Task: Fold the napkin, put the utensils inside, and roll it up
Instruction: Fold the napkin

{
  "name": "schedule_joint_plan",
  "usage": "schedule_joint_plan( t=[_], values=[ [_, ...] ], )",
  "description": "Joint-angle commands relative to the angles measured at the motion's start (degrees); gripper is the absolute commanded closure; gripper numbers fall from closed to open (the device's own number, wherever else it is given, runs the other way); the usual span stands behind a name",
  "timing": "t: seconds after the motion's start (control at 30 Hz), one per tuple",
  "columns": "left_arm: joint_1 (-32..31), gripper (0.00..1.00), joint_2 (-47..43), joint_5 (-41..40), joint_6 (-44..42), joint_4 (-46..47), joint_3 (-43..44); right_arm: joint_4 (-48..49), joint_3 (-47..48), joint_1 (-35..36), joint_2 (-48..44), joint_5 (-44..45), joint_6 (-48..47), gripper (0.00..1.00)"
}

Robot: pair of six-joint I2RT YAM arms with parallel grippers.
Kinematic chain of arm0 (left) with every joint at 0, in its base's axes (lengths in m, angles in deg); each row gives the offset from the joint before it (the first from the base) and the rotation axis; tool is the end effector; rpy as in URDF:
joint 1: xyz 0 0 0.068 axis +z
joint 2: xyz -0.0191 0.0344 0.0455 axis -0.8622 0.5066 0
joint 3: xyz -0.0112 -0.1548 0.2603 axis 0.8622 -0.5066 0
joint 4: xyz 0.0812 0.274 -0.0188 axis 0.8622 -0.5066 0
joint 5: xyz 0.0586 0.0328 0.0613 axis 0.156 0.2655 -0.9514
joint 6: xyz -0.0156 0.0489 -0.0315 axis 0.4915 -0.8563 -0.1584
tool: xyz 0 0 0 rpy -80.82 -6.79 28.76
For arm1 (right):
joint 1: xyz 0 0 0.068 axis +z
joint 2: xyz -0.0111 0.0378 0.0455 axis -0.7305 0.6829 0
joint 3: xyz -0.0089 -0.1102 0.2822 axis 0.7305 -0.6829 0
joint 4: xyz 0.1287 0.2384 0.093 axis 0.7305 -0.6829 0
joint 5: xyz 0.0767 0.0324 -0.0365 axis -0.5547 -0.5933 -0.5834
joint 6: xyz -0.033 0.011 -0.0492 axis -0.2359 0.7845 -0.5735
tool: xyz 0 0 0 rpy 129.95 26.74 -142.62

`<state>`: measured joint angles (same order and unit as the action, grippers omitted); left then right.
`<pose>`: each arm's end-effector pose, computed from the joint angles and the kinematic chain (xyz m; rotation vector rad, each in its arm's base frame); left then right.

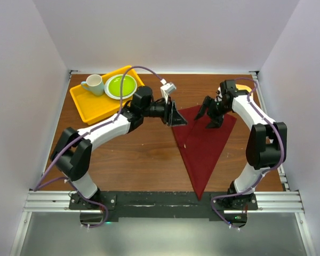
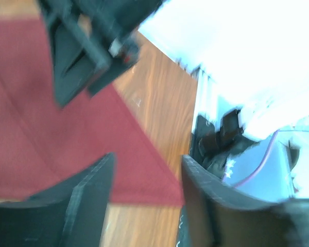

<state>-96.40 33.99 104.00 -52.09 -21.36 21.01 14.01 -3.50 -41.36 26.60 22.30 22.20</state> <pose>0.3153 -0.2755 0.2966 0.7372 1.9227 -1.4848 0.3775 0.0542 0.2452 0.6157 2.8063 0.7128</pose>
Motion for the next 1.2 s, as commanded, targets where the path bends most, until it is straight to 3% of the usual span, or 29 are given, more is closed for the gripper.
schedule_joint_plan(
  t=[0.0,0.17,0.23,0.37,0.57,0.93,1.07,1.17],
  values=[
    [0.8,0.57,5.2,-1.2,10.0,6.9,1.0,2.9,4.8,1.3,2.9,-3.0,-4.0,0.25],
    [0.8,0.71,11.4,-3.5,10.4,4.5,4.5,4.5,10.3,1.2,7.8,-0.1,-4.2,0.33],
    [0.9,0.74,12.8,-3.7,10.4,4.0,5.1,4.8,14.5,1.1,10.9,0.2,-4.3,0.41],
    [0.4,0.76,15.9,-2.9,12.1,6.0,4.3,5.2,21.5,0.9,16.9,-0.7,-6.1,0.58],
    [0.2,0.77,17.7,-3.8,14.8,8.1,1.0,5.3,28.1,0.5,26.0,0.0,-7.6,0.70],
    [0.0,0.75,17.4,-7.2,12.9,3.4,1.0,1.1,31.8,-1.3,29.4,10.4,-15.6,0.70],
    [0.1,0.74,18.0,-7.0,12.0,-0.7,3.4,-2.0,34.5,-1.3,29.7,10.7,-17.3,0.70],
    [0.1,0.74,19.0,-6.8,12.6,-2.0,4.1,1.4,31.9,-1.4,27.8,10.4,-15.6,0.69]
  ],
)
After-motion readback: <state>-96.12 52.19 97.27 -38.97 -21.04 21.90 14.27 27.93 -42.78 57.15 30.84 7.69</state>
